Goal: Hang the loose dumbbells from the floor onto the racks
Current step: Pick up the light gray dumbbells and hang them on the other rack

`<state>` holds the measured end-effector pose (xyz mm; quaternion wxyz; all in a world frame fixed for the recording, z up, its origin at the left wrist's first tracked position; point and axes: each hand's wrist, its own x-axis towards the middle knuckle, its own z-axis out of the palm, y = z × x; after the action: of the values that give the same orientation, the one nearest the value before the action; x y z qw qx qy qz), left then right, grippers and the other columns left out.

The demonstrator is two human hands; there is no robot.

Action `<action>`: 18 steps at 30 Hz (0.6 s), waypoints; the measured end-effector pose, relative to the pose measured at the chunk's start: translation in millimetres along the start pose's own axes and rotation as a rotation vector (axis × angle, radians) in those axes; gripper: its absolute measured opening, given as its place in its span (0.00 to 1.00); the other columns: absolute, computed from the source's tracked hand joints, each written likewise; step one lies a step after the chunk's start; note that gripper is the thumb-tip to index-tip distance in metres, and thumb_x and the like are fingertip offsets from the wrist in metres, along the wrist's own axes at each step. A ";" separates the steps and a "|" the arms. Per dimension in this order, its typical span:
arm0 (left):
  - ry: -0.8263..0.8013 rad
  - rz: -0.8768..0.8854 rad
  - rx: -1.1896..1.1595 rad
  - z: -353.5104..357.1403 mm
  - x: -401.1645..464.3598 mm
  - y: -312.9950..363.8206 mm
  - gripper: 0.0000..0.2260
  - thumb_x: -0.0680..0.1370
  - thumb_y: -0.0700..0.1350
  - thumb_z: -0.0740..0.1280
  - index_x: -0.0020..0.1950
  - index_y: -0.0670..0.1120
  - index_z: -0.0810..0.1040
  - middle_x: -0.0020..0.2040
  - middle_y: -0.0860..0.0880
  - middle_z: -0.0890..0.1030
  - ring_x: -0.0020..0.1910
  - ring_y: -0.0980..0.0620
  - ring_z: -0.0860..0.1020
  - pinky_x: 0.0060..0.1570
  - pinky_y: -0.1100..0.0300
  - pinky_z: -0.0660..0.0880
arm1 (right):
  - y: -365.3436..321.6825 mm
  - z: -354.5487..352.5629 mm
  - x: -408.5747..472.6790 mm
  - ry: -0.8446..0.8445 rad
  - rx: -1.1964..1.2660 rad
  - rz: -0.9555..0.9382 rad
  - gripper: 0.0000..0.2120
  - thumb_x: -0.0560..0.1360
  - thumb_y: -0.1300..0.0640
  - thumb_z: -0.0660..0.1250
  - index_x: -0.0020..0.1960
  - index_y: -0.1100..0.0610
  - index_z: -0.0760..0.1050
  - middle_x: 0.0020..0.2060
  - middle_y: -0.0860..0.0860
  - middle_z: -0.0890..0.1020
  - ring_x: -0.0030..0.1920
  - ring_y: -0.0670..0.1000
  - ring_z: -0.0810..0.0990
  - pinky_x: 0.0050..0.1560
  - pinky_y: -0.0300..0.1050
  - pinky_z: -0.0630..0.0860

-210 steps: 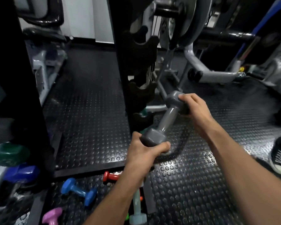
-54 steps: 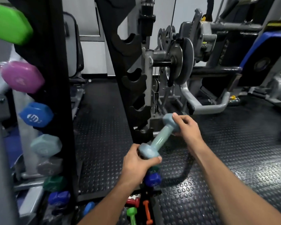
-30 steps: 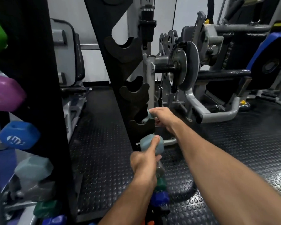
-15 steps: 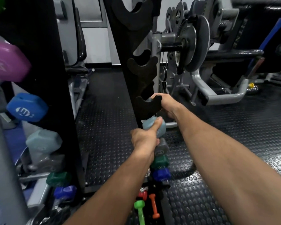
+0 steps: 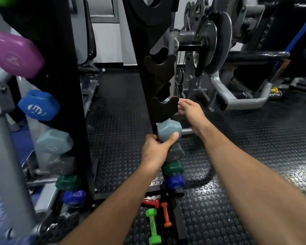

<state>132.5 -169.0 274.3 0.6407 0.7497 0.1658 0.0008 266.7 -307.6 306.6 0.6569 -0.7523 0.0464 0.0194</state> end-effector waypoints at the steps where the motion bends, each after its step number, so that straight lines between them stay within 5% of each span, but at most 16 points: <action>1: -0.019 0.005 0.024 -3.7 -2.5 -5.2 0.34 0.69 0.66 0.77 0.64 0.46 0.72 0.56 0.49 0.81 0.52 0.53 0.82 0.49 0.59 0.79 | 3.6 -2.0 -9.2 0.014 -0.001 -0.020 0.18 0.80 0.48 0.66 0.68 0.52 0.78 0.59 0.53 0.85 0.60 0.53 0.83 0.59 0.51 0.77; 8: -0.047 0.029 0.215 -29.7 -10.2 -59.1 0.36 0.72 0.66 0.73 0.72 0.45 0.71 0.64 0.49 0.77 0.61 0.52 0.76 0.59 0.59 0.72 | 74.3 -13.6 -78.4 0.209 0.126 0.003 0.17 0.82 0.49 0.65 0.70 0.50 0.77 0.61 0.50 0.83 0.61 0.49 0.82 0.61 0.47 0.78; 12: -0.067 -0.045 0.261 -47.1 -15.1 -107.8 0.33 0.75 0.67 0.70 0.70 0.46 0.72 0.64 0.50 0.77 0.62 0.51 0.77 0.61 0.57 0.73 | 134.9 -1.3 -124.9 0.342 0.144 0.071 0.12 0.83 0.50 0.66 0.65 0.47 0.78 0.59 0.49 0.84 0.60 0.49 0.82 0.65 0.53 0.79; 18: -0.035 -0.217 0.309 -73.1 -25.4 -188.6 0.27 0.79 0.63 0.68 0.68 0.44 0.73 0.60 0.48 0.79 0.56 0.51 0.77 0.52 0.59 0.70 | 235.3 34.1 -184.8 0.405 0.057 0.227 0.04 0.79 0.46 0.67 0.53 0.40 0.78 0.55 0.48 0.84 0.58 0.54 0.83 0.64 0.58 0.78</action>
<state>46.2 -81.7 111.6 0.5170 0.8168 0.2326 -0.1070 61.5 -296.9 86.4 0.6487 -0.7119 0.2622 -0.0597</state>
